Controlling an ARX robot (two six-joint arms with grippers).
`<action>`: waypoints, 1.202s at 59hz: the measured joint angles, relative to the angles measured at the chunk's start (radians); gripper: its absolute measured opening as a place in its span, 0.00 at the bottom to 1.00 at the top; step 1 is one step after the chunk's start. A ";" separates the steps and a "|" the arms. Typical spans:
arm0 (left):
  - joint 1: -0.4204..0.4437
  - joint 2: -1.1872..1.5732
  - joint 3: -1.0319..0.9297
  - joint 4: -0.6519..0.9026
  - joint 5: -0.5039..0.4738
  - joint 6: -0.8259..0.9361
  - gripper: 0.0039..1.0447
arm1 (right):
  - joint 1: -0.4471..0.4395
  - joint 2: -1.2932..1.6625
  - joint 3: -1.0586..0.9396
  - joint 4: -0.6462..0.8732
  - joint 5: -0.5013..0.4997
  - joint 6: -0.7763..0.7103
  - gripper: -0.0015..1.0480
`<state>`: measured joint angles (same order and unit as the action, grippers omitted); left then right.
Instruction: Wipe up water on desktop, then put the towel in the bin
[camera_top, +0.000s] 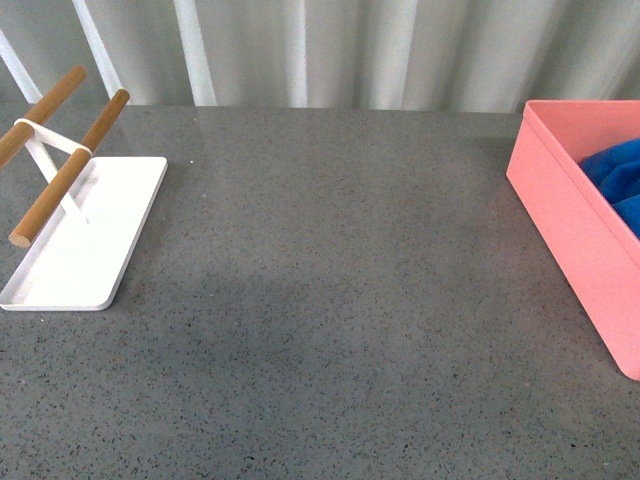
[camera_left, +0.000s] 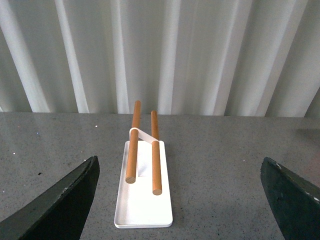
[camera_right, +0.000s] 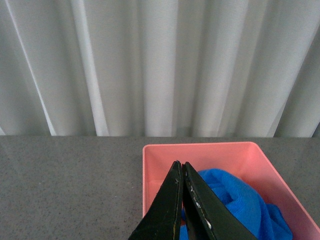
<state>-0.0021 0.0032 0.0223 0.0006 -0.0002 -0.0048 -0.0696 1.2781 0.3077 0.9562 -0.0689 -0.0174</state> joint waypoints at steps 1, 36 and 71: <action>0.000 0.000 0.000 0.000 0.000 0.000 0.94 | 0.002 -0.013 -0.012 0.000 0.002 0.000 0.03; 0.000 0.000 0.000 0.000 0.000 0.000 0.94 | 0.068 -0.509 -0.282 -0.219 0.065 0.005 0.03; 0.000 0.000 0.000 0.000 0.000 0.000 0.94 | 0.068 -0.906 -0.286 -0.583 0.068 0.007 0.03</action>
<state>-0.0021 0.0032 0.0223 0.0006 -0.0002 -0.0044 -0.0017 0.3721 0.0219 0.3733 -0.0010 -0.0101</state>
